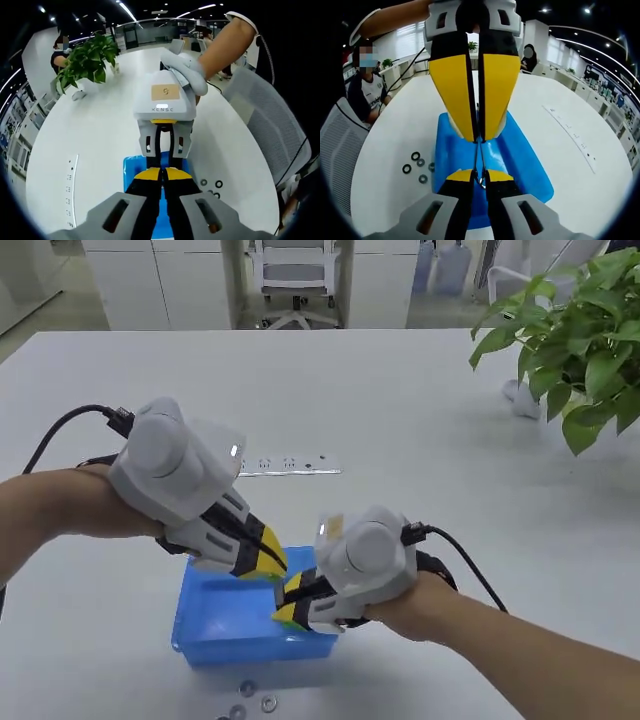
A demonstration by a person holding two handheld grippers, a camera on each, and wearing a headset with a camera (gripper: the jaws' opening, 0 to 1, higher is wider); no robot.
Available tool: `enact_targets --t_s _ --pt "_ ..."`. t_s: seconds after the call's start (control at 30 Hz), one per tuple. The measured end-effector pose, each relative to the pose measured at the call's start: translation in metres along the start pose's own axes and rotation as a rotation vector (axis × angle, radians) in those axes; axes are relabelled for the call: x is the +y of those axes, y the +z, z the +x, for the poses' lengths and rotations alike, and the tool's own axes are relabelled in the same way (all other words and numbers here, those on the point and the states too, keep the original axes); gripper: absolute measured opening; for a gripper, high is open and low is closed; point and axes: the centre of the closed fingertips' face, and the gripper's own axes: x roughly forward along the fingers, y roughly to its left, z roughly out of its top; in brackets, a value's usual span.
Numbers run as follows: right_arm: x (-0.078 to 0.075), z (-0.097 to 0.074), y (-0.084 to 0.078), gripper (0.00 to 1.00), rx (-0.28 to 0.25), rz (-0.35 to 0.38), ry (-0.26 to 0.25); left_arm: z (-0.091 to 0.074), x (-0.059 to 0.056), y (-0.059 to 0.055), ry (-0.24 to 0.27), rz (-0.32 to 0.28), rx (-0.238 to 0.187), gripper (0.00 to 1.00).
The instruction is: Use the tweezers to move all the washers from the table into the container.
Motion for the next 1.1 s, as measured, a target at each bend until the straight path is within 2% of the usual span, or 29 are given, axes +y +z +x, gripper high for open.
enact_targets --t_s 0.37,0.7,1.1 --pt "0.002 -0.009 0.011 0.1 -0.019 -0.006 -0.014 -0.009 -0.002 0.01 0.01 0.0 -0.006 0.05" --pt "0.01 -0.019 0.029 0.1 -0.045 -0.02 -0.029 -0.024 -0.011 0.023 0.026 0.001 -0.004 0.05" --pt "0.025 -0.029 0.045 0.11 -0.057 -0.041 -0.04 -0.04 -0.028 0.036 0.035 -0.004 -0.002 0.05"
